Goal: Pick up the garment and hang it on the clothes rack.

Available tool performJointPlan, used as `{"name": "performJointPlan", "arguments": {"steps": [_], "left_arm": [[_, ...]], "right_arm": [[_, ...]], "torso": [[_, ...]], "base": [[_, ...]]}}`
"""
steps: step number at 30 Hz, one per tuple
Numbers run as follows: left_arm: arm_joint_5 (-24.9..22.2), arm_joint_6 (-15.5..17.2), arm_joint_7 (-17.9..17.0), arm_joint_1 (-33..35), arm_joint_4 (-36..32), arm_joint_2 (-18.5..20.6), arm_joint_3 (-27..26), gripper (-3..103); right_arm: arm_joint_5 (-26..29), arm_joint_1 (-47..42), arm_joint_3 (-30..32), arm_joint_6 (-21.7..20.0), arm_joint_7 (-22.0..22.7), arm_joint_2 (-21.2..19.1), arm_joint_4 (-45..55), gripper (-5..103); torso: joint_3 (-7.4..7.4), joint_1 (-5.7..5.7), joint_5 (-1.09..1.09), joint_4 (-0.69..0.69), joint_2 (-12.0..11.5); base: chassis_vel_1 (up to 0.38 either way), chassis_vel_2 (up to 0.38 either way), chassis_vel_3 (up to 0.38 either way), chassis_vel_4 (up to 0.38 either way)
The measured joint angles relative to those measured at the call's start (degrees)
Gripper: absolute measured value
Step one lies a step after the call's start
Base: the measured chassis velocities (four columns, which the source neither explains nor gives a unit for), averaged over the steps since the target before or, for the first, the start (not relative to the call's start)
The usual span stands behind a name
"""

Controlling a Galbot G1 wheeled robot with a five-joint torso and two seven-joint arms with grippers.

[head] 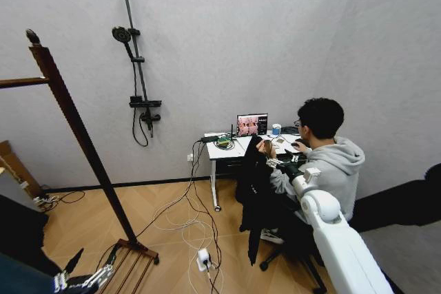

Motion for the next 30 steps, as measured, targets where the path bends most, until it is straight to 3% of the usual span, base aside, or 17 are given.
{"name": "performJointPlan", "arguments": {"steps": [7,8,10,16,17,18,19,21,30], "left_arm": [[0.0,0.0,0.0,0.0,0.0,0.0,0.0,100],[0.0,0.0,0.0,0.0,0.0,0.0,0.0,100],[0.0,0.0,0.0,0.0,0.0,0.0,0.0,100],[0.0,0.0,0.0,0.0,0.0,0.0,0.0,100],[0.0,0.0,0.0,0.0,0.0,0.0,0.0,100],[0.0,0.0,0.0,0.0,0.0,0.0,0.0,100],[0.0,0.0,0.0,0.0,0.0,0.0,0.0,100],[0.0,0.0,0.0,0.0,0.0,0.0,0.0,100],[0.0,0.0,0.0,0.0,0.0,0.0,0.0,100]], "right_arm": [[-0.2,1.9,-1.2,0.8,-1.9,0.0,-2.3,69],[-0.2,1.9,-1.2,0.8,-1.9,0.0,-2.3,69],[-0.2,3.1,-1.6,0.5,-2.4,0.4,-3.0,57],[-0.2,4.2,-1.9,-0.1,-2.8,1.3,-3.3,41],[-0.3,3.9,-1.9,-0.5,-2.5,1.8,-2.5,36],[-1.5,1.1,-1.9,-2.0,-1.5,3.6,1.0,19],[-1.5,1.1,-1.9,-2.0,-1.5,3.6,1.0,19],[-2.0,-0.3,-1.9,-2.2,-1.3,4.5,2.5,9],[-1.9,-0.5,-1.6,-2.3,-1.2,4.3,2.9,9]], "torso": [[-0.01,-0.02,-0.03,0.01,0.0],[-0.01,-0.02,-0.03,0.01,0.0],[-0.01,-0.02,-0.03,0.01,0.0],[-0.01,-0.02,-0.04,0.0,0.0],[-0.01,-0.02,-0.03,0.0,0.0],[-0.01,-0.02,-0.02,0.0,0.0],[-0.01,-0.02,-0.02,0.0,0.0],[-0.01,-0.02,-0.03,0.0,0.0],[-0.01,-0.02,-0.03,0.01,0.0]], "base": [[0.0,0.0,0.0,0.0],[0.0,0.0,0.0,0.0],[0.0,0.0,0.0,0.0],[0.0,0.0,0.0,0.0],[0.0,0.0,0.0,0.0],[0.0,0.0,0.0,0.0],[0.0,0.0,0.0,0.0],[0.0,0.0,0.0,0.0],[0.0,0.0,0.0,0.0]]}}
